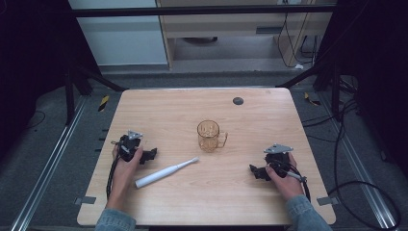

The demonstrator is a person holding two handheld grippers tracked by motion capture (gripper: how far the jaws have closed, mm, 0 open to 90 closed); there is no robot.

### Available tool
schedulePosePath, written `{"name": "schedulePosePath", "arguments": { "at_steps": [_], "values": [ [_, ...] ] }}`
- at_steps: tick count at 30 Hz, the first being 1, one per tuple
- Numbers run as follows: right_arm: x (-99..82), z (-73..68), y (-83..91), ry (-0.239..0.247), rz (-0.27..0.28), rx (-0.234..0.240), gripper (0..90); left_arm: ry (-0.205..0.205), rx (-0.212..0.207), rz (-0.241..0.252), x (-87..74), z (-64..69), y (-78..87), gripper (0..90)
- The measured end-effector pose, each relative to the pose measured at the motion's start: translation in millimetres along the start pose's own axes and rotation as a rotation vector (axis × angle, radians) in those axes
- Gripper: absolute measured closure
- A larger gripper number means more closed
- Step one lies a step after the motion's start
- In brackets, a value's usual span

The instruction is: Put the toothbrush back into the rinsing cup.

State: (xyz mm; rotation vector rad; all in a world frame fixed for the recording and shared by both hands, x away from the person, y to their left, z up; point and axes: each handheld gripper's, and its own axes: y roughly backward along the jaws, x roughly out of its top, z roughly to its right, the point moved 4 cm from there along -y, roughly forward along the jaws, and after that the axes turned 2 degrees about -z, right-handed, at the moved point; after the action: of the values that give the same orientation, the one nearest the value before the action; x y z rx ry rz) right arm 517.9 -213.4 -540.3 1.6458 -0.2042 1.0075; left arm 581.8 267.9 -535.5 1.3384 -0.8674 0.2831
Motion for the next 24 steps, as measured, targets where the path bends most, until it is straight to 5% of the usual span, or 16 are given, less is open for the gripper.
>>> {"name": "schedulePosePath", "arguments": {
  "at_steps": [7, 16, 24],
  "values": [
    [0.0, 0.1, 0.0, 0.000, 0.000, -0.001, 0.3, -0.010, 0.008, 0.008, 0.5, 0.4, 1.7, 4.0],
    [0.0, 0.0, 0.0, 0.000, 0.000, 0.000, 0.3, -0.046, 0.108, 0.094, 0.9, -6.6, 34.4, 1.9],
    [0.2, 0.2, -0.1, 0.004, -0.001, 0.004, 0.3, -0.035, 0.072, 0.122, 6.3, -2.0, 58.2, 3.9]
  ]
}}
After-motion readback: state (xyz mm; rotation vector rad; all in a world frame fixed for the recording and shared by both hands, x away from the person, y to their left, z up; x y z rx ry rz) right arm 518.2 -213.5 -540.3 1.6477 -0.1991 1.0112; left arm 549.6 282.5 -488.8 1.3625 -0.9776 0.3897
